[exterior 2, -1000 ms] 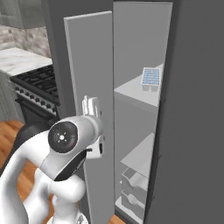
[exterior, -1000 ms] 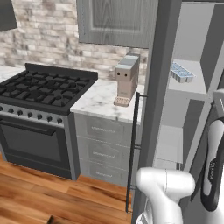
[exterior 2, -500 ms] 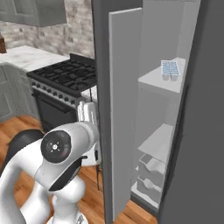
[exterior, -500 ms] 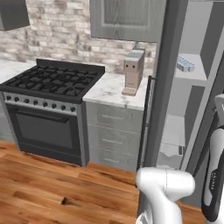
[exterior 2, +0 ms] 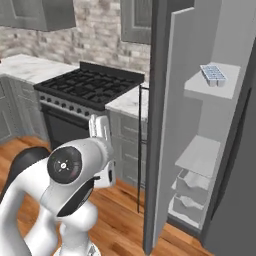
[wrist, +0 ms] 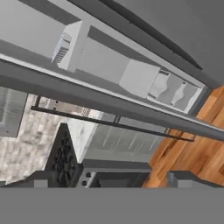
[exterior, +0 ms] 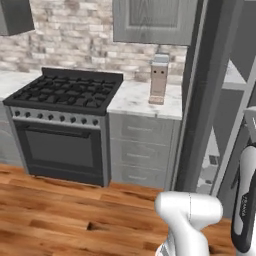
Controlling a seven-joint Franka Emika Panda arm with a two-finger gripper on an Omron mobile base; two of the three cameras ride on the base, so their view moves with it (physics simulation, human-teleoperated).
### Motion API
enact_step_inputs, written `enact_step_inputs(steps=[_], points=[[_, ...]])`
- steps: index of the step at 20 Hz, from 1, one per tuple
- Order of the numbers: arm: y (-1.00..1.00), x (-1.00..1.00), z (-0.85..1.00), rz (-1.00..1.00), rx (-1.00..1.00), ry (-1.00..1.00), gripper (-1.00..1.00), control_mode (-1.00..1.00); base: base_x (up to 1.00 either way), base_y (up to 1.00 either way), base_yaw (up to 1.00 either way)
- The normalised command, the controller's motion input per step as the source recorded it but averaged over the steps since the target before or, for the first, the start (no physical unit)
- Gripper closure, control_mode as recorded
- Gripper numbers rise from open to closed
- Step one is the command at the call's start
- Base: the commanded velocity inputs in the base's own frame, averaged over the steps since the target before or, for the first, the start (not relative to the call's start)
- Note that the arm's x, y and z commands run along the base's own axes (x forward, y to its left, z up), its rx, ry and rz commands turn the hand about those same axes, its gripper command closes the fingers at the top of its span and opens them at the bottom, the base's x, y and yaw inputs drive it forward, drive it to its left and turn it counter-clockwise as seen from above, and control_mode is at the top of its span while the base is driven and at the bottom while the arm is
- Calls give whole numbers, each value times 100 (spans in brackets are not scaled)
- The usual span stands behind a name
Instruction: The ice cube tray has been filled with water. Take the tray and place it in the freezer to make ice. Close the freezer door after placing the tray.
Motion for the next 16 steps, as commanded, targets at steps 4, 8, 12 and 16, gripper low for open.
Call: enact_step_inputs(steps=[4, 8, 12, 16], points=[[0, 0, 0, 0, 0, 0, -100, 100, 1, 80, -37], [0, 0, 0, 0, 0, 0, -100, 100, 14, 74, -42], [0, 0, 0, 0, 0, 0, -100, 100, 27, 67, -43], [0, 0, 0, 0, 0, 0, -100, 100, 48, 67, -52]])
